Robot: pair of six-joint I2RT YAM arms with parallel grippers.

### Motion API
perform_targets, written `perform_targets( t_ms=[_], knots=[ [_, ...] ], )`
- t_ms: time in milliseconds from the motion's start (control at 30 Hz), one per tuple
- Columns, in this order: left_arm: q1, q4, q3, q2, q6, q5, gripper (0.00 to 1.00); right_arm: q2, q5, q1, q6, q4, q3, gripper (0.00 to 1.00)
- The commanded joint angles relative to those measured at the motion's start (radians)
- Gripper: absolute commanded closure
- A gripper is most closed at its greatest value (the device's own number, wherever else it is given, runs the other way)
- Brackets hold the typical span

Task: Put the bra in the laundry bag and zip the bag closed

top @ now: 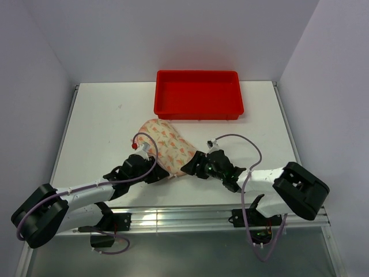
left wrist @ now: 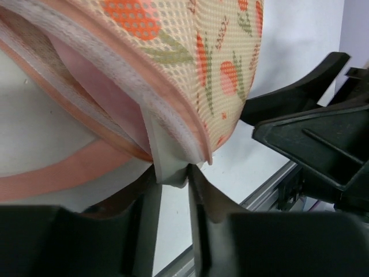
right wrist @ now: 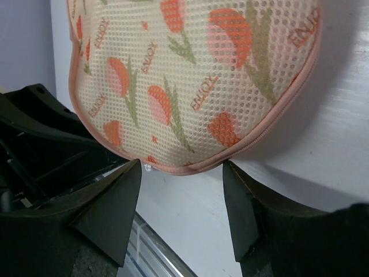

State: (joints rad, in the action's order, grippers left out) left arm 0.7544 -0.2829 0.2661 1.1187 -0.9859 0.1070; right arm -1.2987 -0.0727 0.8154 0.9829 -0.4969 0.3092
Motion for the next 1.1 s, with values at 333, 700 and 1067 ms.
perform_targets(
  t_ms=[333,700,1067],
  knots=[
    [0.005,-0.140,0.024,0.018,0.026,-0.096,1.00,-0.168,-0.137,-0.038,0.122,-0.253,-0.005,0.36],
    [0.005,-0.174,0.028,0.032,0.047,-0.101,1.00,-0.229,-0.082,-0.058,0.131,-0.311,0.036,0.52],
    [0.005,-0.193,0.050,0.067,0.073,-0.150,1.00,-0.297,-0.079,-0.059,0.131,-0.387,0.045,0.97]
  ],
)
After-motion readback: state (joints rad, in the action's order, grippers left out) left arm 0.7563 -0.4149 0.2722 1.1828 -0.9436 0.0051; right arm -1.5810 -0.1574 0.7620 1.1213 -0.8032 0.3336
